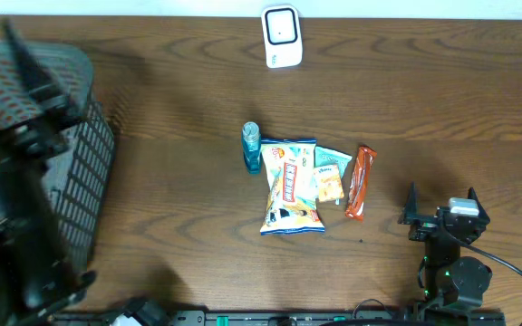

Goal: Scan the item barcode
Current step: 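Release the Kleenex pack and retract the left arm up and away, then move the right gripper from rest toward the items at table center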

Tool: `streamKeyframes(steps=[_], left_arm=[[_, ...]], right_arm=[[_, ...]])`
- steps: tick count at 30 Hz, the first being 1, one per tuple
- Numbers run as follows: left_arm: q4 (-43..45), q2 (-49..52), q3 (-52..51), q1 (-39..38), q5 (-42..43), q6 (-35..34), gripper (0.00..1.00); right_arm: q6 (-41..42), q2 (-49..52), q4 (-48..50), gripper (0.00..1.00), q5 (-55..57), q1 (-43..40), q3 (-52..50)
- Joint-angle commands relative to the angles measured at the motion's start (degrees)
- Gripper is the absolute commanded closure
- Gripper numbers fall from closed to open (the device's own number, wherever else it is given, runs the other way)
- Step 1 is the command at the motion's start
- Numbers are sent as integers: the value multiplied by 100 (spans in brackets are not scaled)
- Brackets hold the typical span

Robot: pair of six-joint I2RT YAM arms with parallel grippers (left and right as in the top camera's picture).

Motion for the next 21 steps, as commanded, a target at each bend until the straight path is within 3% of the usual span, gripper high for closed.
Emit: streamKeyframes(steps=[1, 12, 16, 21], left_arm=[[-330, -275, -28, 203, 260, -713, 2], [-2358, -1403, -42, 1381, 2769, -2857, 2], [-2575, -1965, -229, 1871, 4186, -3305, 2], [-2393, -2776, -763, 2520, 5029, -3674, 2]], right_arm=[[70, -28, -20, 1, -26, -20, -7], [70, -31, -20, 1, -26, -20, -7], [70, -31, -20, 1, -26, -20, -7], [70, -31, -20, 1, -26, -20, -7]])
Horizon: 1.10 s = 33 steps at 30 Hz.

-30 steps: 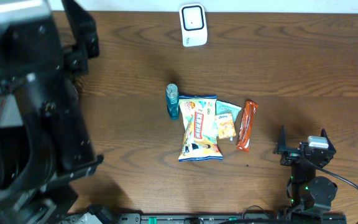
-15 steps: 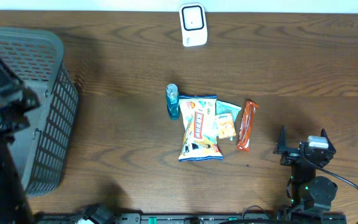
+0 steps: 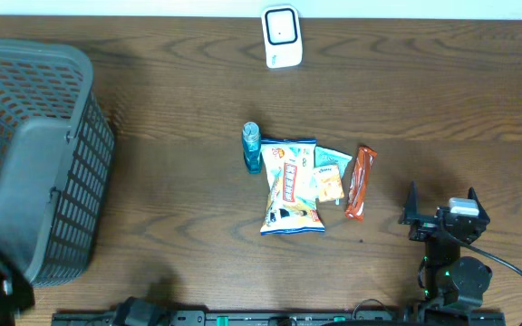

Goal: Scan the item barcode
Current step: 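Move the right gripper from rest toward the items at table center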

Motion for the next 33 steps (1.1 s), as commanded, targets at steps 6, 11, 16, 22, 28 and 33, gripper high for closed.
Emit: streamKeyframes(steps=[6, 11, 16, 22, 28, 33], left_arm=[[157, -1226, -846, 1123, 1403, -520, 2], [153, -1711, -1150, 1569, 1631, -546, 2], [116, -2061, -1357, 1792, 1692, -782, 2], [114, -2538, -1606, 1775, 1759, -782, 2], [74, -2789, -1779, 1738, 1755, -929, 2], [94, -2789, -1895, 1738, 1733, -927, 2]], right_arm=[[68, -31, -17, 1, -26, -20, -7], [68, -31, -17, 1, -26, -20, -7], [68, -28, -17, 1, -26, -20, -7], [68, -31, -17, 1, -26, -20, -7], [68, -31, -17, 1, -26, -20, -7], [68, -31, -17, 1, -26, -20, -7]])
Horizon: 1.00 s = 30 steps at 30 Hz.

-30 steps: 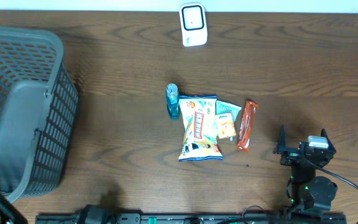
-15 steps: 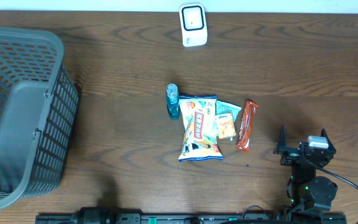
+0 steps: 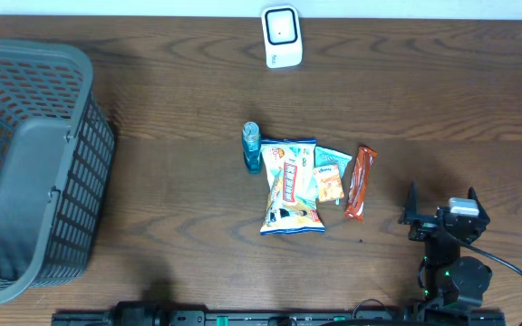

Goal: Scan the item barcode
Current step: 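Move the right gripper from rest toward the items at table center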

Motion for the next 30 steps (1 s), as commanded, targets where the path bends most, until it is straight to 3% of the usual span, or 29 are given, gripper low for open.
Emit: streamKeyframes(steps=[1, 7, 10, 11, 17, 19, 27, 29, 30], left_arm=[[20, -2, -109, -28, 76, -92, 2], [238, -2, -107, -28, -90, -92, 2], [299, 0, -114, -22, -101, -92, 2], [308, 2, -114, -24, -101, -94, 2], [374, 4, -118, -24, -98, -94, 2], [295, 4, -118, -24, -98, -92, 2], [17, -4, -260, -24, -98, -92, 2], [20, -4, -299, -24, -98, -92, 2], [20, -4, -328, -24, -98, -92, 2]], right_arm=[[68, -31, -20, 1, -26, -20, -7], [122, -31, -13, 1, -55, -20, -7], [715, -28, -13, 1, -57, -20, -7], [1097, -31, -15, 1, -66, -20, -7], [5477, -31, 103, 1, -1469, -20, -7], [6201, -31, 133, 1, -2046, -20, -7], [6968, -31, 164, 1, -3388, -20, -7], [6953, -28, 114, 18, -3842, -17, -7], [6913, -28, 98, 20, -4057, -13, -7]])
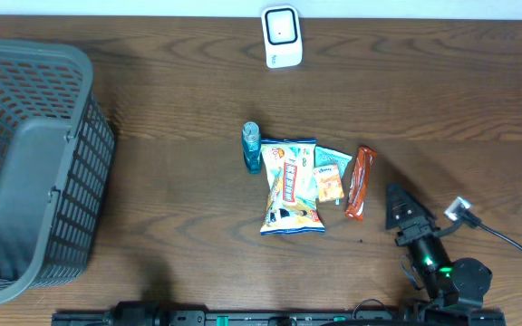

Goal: Scan the item barcode
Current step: 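Move the right gripper from rest toward the items at table center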

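A white barcode scanner (281,36) stands at the table's far edge. In the middle lie a small blue bottle (252,147), a large colourful snack bag (290,186), a smaller teal and orange packet (330,176) and a red-brown bar (360,183). My right gripper (397,204) points up and left, just right of the bar's lower end and not touching it. Whether its jaws are open or shut cannot be told from this angle. The left gripper is out of view.
A large dark mesh basket (25,172) fills the left side of the table. The right arm's base and cable (506,249) sit at the front right corner. Bare wood lies between the items and the scanner.
My right gripper has swung from facing straight ahead at the front right to pointing left toward the red-brown bar and sits closer to it. The items have not moved.
A dark blurred shape, likely my left arm, covered the basket at the left. Then it showed only at the front left corner, and after that it was gone. The right gripper stayed still with its fingers spread, and now it has turned toward the bar.
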Tool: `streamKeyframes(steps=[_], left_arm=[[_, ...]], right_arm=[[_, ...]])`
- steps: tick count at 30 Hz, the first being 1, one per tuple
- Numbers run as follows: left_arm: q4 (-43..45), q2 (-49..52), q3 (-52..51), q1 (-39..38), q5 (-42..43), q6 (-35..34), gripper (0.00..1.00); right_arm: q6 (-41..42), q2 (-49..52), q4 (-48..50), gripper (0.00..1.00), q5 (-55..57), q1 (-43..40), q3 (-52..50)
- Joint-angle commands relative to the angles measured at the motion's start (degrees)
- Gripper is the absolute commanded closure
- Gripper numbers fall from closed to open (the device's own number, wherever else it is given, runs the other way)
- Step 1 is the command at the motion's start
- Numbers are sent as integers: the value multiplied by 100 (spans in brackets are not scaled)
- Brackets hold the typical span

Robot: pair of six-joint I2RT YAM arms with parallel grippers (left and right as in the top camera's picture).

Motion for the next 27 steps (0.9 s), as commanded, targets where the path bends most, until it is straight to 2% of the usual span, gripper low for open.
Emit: streamKeyframes(steps=[1, 3, 13, 21, 27], left_arm=[[11, -4, -101, -24, -52, -7, 2], [13, -4, -162, -24, -52, -7, 2], [57, -4, -376, -24, -52, -7, 2], [55, -4, -376, -24, -52, -7, 2], [55, -4, -376, -24, -52, -7, 2]], right_arm=[[387, -28, -61, 17, -1169, -7, -7], [387, -28, -68, 10, -1386, 28, -7], [350, 380, -118, 13, -1403, 509, -9], [466, 2002, 11, 10, -660, 1248, -9], [509, 3362, 986, 7, 55, 1836, -7]])
